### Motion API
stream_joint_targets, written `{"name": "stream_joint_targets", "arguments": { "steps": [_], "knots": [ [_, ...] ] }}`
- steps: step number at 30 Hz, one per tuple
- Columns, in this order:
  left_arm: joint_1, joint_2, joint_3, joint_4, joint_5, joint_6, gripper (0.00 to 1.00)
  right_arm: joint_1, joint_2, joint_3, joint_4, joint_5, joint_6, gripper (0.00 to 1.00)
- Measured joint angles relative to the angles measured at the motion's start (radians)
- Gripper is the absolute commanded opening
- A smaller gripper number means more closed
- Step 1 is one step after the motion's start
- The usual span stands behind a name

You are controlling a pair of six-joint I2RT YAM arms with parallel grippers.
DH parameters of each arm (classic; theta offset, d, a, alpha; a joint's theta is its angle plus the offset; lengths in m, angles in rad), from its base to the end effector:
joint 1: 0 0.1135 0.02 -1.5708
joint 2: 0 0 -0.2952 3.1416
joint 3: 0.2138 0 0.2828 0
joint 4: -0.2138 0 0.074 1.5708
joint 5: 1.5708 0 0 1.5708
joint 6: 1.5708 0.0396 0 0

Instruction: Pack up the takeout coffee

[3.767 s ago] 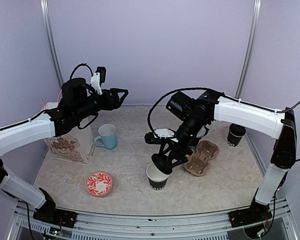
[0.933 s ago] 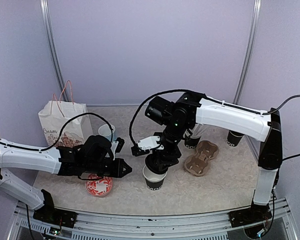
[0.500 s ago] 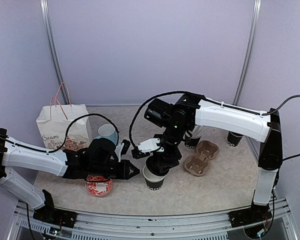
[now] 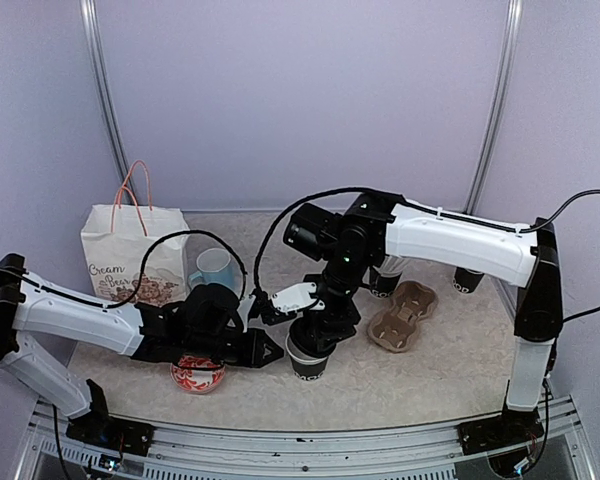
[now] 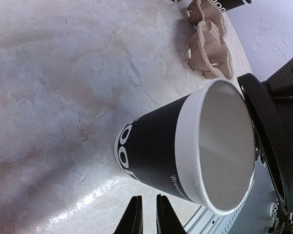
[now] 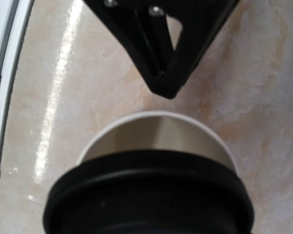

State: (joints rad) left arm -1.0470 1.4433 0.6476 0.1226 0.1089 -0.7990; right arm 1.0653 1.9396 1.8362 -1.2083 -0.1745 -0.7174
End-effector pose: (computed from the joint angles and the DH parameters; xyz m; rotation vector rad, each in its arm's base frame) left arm 0.1500 -0.2683 0.1802 0.3721 2.4578 -1.0361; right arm 0.2053 0.3852 0.3108 -2.2769 1.7967 0.3152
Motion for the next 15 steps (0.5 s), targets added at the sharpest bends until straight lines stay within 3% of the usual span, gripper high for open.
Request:
{"name": "stream_joint_targets", "arguments": {
  "steps": [11, 15],
  "knots": [
    [-0.002, 0.008, 0.000, 0.011, 0.001, 0.003, 0.12, 0.006, 0.026, 0.001, 0.000, 0.008, 0.000, 0.73],
    [-0.003, 0.008, 0.000, 0.014, 0.000, 0.003, 0.12, 0.008, 0.032, 0.004, 0.001, 0.010, 0.003, 0.86]
  ]
}}
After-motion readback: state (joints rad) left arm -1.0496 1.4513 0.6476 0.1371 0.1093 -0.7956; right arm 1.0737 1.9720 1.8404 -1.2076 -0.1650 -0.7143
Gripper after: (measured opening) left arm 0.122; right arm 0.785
